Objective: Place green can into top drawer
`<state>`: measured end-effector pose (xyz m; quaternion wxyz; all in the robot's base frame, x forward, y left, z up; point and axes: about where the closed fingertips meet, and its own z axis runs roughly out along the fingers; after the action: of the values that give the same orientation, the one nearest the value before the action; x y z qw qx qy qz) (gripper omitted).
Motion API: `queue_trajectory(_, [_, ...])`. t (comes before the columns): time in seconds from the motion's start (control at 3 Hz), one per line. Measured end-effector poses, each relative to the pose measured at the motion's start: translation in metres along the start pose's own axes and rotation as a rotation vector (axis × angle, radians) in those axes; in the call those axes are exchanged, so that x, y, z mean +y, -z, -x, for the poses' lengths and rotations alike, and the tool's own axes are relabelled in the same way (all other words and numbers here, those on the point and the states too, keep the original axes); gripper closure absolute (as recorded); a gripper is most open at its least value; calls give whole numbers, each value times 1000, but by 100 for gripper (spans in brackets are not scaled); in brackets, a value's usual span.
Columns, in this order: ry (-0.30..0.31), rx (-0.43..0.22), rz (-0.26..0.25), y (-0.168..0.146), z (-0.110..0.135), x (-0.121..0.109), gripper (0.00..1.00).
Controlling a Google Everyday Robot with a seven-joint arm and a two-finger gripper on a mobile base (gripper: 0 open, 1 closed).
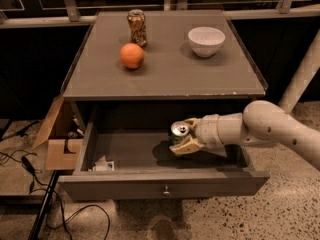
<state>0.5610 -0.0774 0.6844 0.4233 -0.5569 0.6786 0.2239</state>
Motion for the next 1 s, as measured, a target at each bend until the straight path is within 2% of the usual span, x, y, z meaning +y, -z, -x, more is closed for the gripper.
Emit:
queue_trajectory(0.33, [-20, -11, 5, -11, -13, -1, 100])
queue_trajectory(1.0, [-20, -55, -6, -23, -33, -3, 100])
